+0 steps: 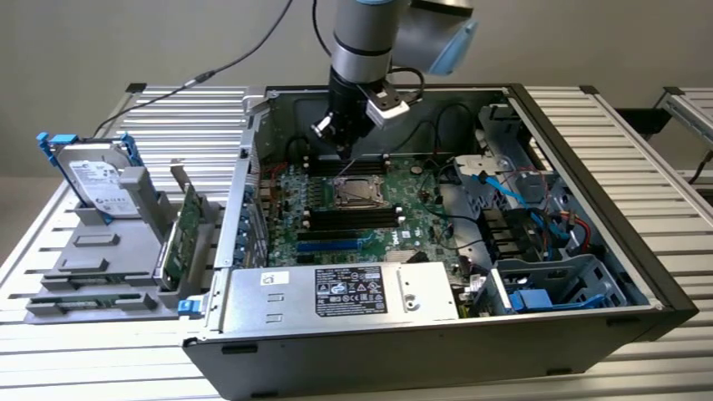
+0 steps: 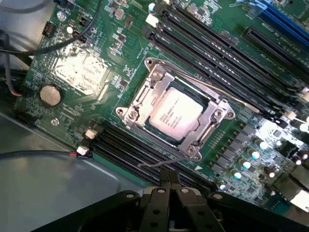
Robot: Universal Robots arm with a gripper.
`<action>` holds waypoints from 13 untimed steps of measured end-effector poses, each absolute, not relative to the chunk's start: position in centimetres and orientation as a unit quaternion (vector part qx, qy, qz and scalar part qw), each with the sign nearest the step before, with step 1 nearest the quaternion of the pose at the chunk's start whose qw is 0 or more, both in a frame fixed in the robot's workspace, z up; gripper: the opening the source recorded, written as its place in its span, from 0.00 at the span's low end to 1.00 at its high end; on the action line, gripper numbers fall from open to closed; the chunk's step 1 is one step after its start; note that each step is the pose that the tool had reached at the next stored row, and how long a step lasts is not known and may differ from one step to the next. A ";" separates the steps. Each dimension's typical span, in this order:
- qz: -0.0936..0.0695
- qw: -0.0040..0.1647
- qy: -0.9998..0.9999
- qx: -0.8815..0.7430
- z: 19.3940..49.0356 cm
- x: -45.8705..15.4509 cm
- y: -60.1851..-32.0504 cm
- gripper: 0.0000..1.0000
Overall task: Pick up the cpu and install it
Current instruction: 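Install the first cpu locking lever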
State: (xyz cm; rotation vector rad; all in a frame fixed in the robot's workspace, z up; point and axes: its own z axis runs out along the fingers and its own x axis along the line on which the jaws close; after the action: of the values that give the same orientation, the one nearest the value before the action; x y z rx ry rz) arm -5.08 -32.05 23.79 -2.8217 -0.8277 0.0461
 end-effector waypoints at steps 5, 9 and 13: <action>0.015 0.101 -0.283 -0.954 24.1 -6.4 -32.1 0.11; 0.011 0.101 -0.298 -0.949 23.9 -6.6 -32.2 0.11; 0.007 0.100 -0.318 -0.943 23.5 -6.7 -32.2 0.11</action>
State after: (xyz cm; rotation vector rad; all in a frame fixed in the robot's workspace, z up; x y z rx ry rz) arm -6.71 -32.18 23.54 -2.7881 -0.9391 0.0215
